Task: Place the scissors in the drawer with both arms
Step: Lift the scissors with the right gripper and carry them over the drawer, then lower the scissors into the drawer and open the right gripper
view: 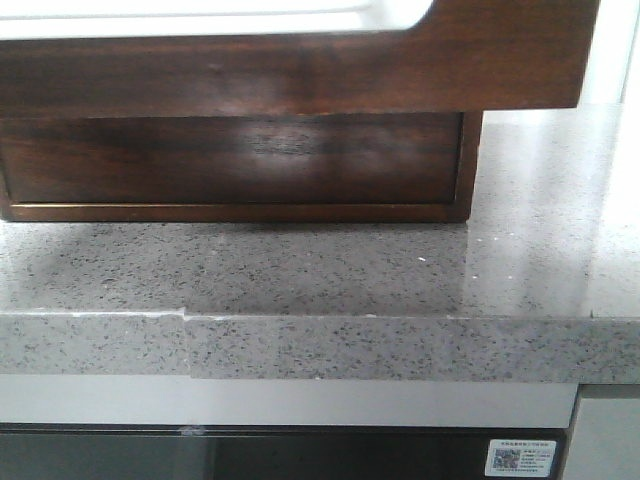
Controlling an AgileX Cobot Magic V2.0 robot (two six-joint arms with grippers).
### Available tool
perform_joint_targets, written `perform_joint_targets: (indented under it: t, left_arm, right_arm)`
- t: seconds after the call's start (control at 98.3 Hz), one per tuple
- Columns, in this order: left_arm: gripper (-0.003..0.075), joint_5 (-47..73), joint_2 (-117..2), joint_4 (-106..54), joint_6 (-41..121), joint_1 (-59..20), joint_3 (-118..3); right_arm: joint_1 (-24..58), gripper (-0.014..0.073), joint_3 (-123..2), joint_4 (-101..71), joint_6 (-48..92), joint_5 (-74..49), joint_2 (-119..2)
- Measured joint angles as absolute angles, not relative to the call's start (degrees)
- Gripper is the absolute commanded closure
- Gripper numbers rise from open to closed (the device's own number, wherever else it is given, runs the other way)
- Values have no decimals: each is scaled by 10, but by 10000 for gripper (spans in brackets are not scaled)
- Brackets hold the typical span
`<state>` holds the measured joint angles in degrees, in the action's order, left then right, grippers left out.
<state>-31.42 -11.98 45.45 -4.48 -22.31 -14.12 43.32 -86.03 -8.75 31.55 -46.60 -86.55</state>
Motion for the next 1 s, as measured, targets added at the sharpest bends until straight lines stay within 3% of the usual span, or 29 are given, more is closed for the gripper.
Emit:
perform_joint_targets:
  t: [0.112, 0.569, 0.722, 0.997]
  left_arm:
    - [741, -308, -111, 444, -45, -223, -141]
    - [739, -111, -7, 330, -98, -223, -145]
    - [739, -41, 3, 280, -100, -223, -142]
    - [738, -47, 3, 226, -100, -223, -77]
  right_arm:
    - [433, 671, -860, -86, 312, -456, -841]
    - [433, 651, -822, -86, 307, -352, -661]
    - [433, 651, -699, -86, 307, -239, -569]
    - [433, 651, -412, -109, 306, -20, -363]
